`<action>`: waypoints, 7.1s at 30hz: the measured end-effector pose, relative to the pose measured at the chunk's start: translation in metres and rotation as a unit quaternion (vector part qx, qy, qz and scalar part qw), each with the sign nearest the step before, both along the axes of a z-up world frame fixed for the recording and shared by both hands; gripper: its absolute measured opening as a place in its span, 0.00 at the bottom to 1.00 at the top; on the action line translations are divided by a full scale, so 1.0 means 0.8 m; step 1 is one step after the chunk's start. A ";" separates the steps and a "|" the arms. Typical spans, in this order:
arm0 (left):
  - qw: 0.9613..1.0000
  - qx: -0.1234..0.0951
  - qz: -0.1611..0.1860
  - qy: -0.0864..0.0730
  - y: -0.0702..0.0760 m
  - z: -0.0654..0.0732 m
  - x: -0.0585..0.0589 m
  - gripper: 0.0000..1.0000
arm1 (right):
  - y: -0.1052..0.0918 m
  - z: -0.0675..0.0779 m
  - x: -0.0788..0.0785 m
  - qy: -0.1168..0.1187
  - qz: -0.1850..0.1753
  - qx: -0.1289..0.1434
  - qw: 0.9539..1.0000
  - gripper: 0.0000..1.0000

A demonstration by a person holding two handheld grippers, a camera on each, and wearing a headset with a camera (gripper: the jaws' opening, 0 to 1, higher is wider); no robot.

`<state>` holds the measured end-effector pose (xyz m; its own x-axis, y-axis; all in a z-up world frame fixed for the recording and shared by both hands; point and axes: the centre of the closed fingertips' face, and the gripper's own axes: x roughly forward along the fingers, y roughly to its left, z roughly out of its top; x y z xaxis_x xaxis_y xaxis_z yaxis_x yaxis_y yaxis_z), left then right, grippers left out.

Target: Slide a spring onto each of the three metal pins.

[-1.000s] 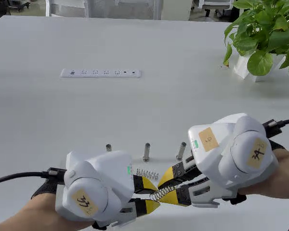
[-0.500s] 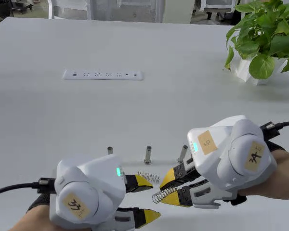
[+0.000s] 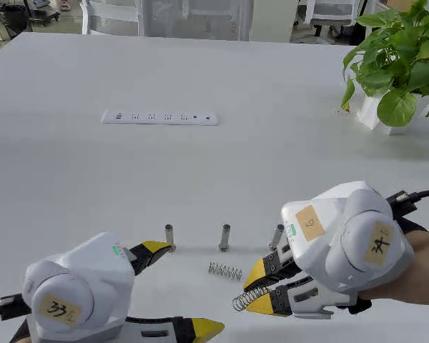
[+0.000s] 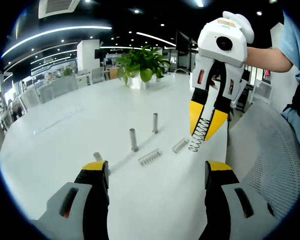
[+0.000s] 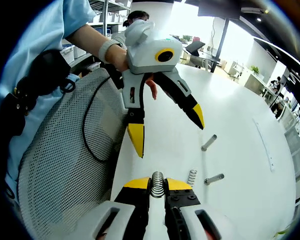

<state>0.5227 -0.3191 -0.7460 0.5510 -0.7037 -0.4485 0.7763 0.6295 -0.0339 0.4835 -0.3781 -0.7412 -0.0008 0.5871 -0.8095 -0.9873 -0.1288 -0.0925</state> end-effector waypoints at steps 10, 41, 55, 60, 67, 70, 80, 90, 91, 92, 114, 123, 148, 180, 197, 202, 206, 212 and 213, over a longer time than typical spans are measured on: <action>0.998 -0.009 0.055 0.001 0.028 -0.003 0.007 0.91 | -0.003 -0.006 0.004 0.003 0.014 -0.019 1.000 0.07; 0.993 -0.005 0.114 0.005 0.071 -0.009 0.010 0.99 | 0.069 0.025 0.088 -0.036 0.099 -0.068 0.992 0.07; 0.994 -0.010 0.104 0.020 0.079 -0.019 0.008 0.98 | 0.098 0.017 0.124 -0.063 0.144 -0.126 0.980 0.07; 0.994 -0.011 0.101 0.026 0.078 -0.023 0.006 0.97 | 0.111 0.011 0.132 -0.068 0.162 -0.143 0.974 0.07; 0.995 -0.013 0.099 0.030 0.075 -0.027 0.006 0.97 | 0.122 0.007 0.144 -0.070 0.181 -0.163 0.968 0.07; 0.995 -0.014 0.097 0.032 0.073 -0.028 0.006 0.96 | 0.124 0.004 0.147 -0.069 0.188 -0.172 0.965 0.07; 0.995 -0.020 0.094 0.038 0.070 -0.030 0.005 0.94 | 0.126 -0.005 0.147 -0.055 0.199 -0.194 0.959 0.07; 0.994 -0.024 0.102 0.043 0.075 -0.032 0.003 0.95 | 0.129 -0.015 0.145 -0.046 0.204 -0.204 0.956 0.07; 0.993 -0.025 0.102 0.044 0.075 -0.033 0.002 0.95 | 0.129 -0.015 0.145 -0.046 0.204 -0.204 0.956 0.07; 0.993 -0.025 0.102 0.045 0.075 -0.033 0.002 0.95 | 0.130 -0.015 0.145 -0.046 0.204 -0.203 0.957 0.07; 0.993 -0.030 0.106 0.049 0.077 -0.034 0.004 0.93 | 0.130 -0.035 0.145 -0.033 0.207 -0.226 0.951 0.07; 0.992 -0.032 0.110 0.051 0.078 -0.034 0.002 0.92 | 0.134 -0.060 0.148 -0.034 0.206 -0.242 0.948 0.07; 0.991 -0.039 0.112 0.058 0.079 -0.041 -0.002 0.92 | 0.131 -0.090 0.143 -0.042 0.204 -0.255 0.944 0.08; 0.992 -0.037 0.105 0.055 0.078 -0.030 0.001 0.92 | 0.148 -0.088 0.134 -0.027 0.132 -0.148 0.980 0.85; 0.993 -0.032 0.101 0.044 0.077 -0.018 0.008 0.92 | 0.131 -0.047 0.132 -0.017 0.044 -0.050 0.998 0.99; 0.994 -0.034 0.096 0.044 0.073 -0.014 0.008 0.91 | 0.122 -0.031 0.129 -0.019 0.018 -0.018 0.999 0.99; 0.993 -0.043 0.098 0.047 0.070 -0.011 0.010 0.91 | 0.108 -0.024 0.127 -0.018 -0.004 0.000 1.000 0.99; 0.994 -0.042 0.089 0.047 0.062 -0.008 0.012 0.91 | 0.078 -0.023 0.125 -0.011 -0.042 0.012 0.999 0.99; 0.994 -0.040 0.086 0.045 0.059 -0.006 0.013 0.91 | 0.071 -0.023 0.124 -0.010 -0.049 0.016 0.999 0.99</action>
<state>0.5332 -0.2716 -0.7511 0.6259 -0.6384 -0.4479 0.6490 0.7449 -0.1547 0.5830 -0.3217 -0.7596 0.0748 0.6098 -0.7890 -0.9929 -0.0278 -0.1157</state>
